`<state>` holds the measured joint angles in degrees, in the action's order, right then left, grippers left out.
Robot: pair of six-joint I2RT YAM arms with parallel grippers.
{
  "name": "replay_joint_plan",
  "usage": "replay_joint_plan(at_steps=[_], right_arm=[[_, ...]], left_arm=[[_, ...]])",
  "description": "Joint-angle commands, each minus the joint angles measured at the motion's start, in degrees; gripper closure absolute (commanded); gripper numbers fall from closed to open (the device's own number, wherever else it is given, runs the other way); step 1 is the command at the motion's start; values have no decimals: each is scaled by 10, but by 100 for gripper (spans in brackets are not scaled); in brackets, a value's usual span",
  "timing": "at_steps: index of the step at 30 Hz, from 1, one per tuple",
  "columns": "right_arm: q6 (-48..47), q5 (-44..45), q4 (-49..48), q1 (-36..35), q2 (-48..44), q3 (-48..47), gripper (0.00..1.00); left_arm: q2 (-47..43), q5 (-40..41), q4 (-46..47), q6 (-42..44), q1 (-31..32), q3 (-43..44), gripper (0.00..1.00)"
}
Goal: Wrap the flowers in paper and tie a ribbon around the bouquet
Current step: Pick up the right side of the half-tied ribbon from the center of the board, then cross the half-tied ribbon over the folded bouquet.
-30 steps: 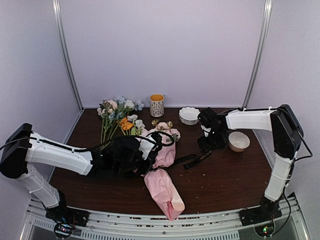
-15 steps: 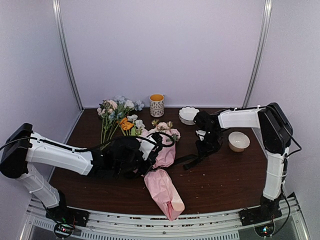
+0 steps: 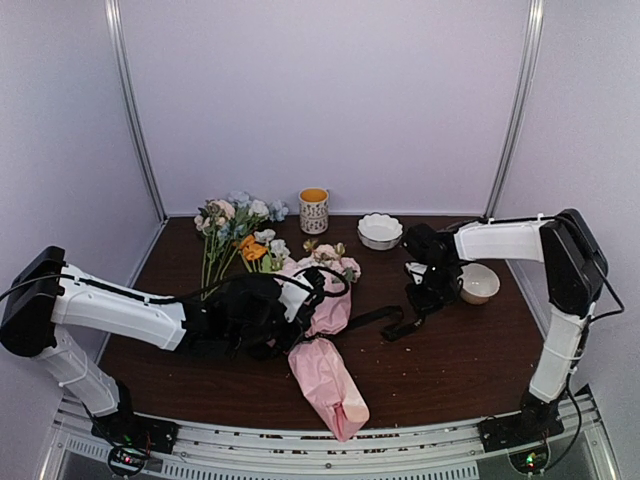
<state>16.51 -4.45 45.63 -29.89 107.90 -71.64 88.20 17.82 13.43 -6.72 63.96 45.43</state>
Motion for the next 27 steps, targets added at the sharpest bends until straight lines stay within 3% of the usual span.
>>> replay_joint_plan(at_steps=[1,4,8,13,18,24,27], right_arm=[[6,44,26,4,-98,-26,100],[-8,-7,1,-25,-150,-75,100],[-29,-57,-22,-132,-148,-221,100],[-23,-103,-36,-264,-20,-439,100],[-1,-138,-11,-338,124,-643,100],[27,-156,-36,-352,153,-629,100],[13,-131,-19,-351,145,-622,70]], left_arm=[[-8,-14,18,11,-1,7,100],[-11,-24,42,16,0,-6,100],[-22,-27,88,19,7,-33,100],[-36,-22,153,40,24,-78,100],[-47,-21,162,59,46,-93,100],[-53,-15,180,63,52,-108,100],[-53,-11,183,59,52,-108,100]])
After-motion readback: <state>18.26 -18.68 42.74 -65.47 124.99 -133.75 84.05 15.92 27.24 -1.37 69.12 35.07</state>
